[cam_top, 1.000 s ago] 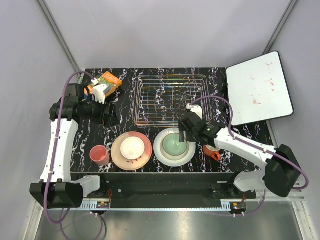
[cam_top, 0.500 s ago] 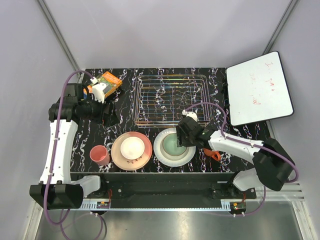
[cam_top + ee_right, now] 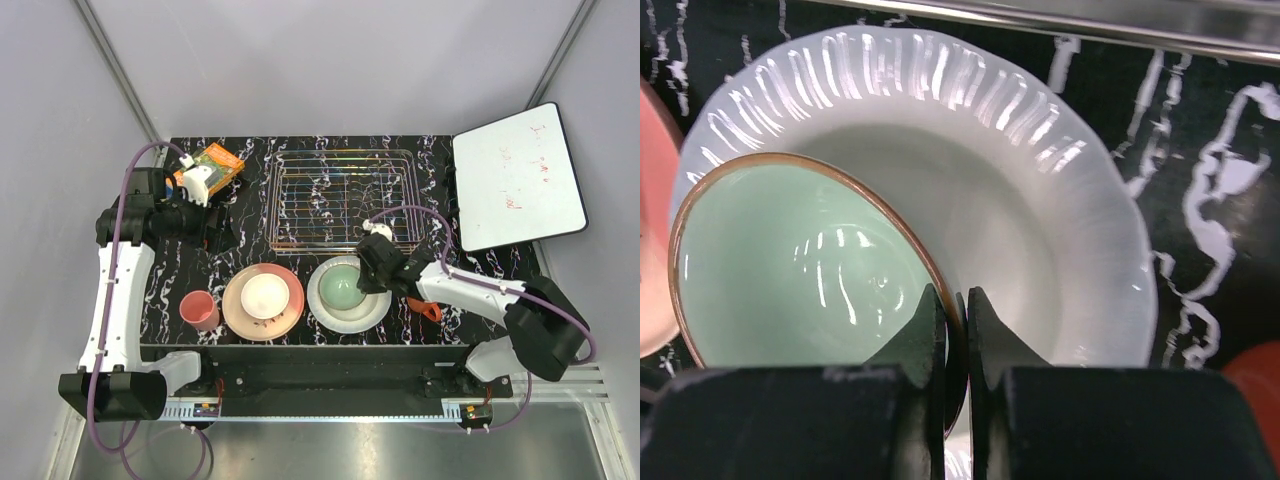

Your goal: Load the mixed dishes into the dish rack

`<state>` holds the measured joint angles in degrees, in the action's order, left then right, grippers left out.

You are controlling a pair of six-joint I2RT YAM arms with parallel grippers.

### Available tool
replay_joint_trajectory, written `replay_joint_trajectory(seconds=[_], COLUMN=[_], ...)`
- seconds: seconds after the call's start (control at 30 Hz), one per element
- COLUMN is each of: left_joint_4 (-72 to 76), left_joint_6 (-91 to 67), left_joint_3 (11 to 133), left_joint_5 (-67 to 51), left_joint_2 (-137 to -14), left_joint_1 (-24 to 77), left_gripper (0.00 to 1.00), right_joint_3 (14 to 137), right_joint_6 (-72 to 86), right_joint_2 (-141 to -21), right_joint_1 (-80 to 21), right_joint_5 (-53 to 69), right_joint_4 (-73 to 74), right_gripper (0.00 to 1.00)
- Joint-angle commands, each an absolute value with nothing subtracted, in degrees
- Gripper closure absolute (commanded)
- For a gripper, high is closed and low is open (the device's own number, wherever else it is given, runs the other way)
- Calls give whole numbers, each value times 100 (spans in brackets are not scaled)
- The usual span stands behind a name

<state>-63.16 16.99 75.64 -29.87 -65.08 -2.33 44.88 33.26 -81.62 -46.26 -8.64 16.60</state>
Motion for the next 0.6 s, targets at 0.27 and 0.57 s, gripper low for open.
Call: replay_joint_trajectory(seconds=[0.27,0.57], left_joint_4=[-6056,-6064], left_joint_6=[1802,1863], left_joint_3=[7629,7655], left_joint_5=[-2813,-2646], left_joint_2=[-6451,-6469], left_joint_1=[-194,-150], left_gripper=[1,1], right_joint_3=[6213,7049], right_joint_6=[1952,-2335], right_joint_2=[-6680,-8963], right_joint_1=[-4623,-4492], right_joint_5=[-3908,-8278], right_joint_4=[2760,-661], right_gripper=[100,100])
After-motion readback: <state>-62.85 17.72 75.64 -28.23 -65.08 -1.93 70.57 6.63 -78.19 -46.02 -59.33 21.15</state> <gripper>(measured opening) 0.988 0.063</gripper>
